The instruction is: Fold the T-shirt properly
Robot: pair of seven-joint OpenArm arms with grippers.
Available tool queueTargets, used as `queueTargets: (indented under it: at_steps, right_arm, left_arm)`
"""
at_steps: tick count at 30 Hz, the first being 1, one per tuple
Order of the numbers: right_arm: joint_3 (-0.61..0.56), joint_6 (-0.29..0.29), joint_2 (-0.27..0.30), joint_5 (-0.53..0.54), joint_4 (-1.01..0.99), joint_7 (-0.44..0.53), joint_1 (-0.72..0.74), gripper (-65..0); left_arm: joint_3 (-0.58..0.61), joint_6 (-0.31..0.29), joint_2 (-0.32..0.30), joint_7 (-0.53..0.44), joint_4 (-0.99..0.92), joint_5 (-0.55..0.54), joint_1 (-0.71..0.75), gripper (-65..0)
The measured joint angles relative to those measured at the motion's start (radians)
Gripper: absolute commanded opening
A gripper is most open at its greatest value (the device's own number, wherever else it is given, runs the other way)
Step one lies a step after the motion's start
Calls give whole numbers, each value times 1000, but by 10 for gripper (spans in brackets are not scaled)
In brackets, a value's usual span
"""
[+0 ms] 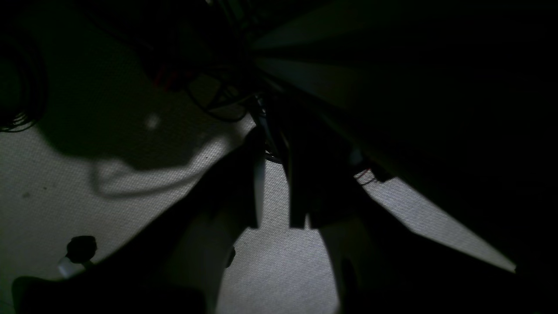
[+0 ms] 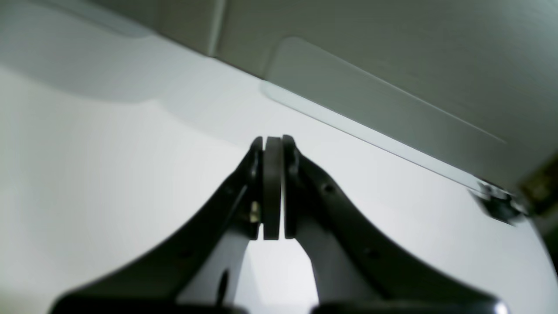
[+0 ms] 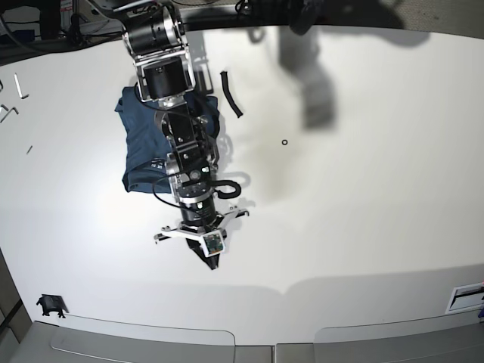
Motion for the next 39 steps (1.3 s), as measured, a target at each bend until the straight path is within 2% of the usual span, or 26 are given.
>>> queueTargets:
  at_steps: [9,20,33,39]
  right_arm:
    - [0,351,0,-1,0,39,0,-650]
    - [-2,676,0,-5,0,100,0,-650]
    - [-2,682,0,-3,0,111,0,-650]
    - [-2,681,0,158,0,114,0,-650]
  left_arm:
    - [0,0,0,0,0,0,0,-569]
    - [0,0,0,0,0,0,0,-569]
    - [0,0,0,0,0,0,0,-569]
    - [0,0,0,0,0,0,0,-569]
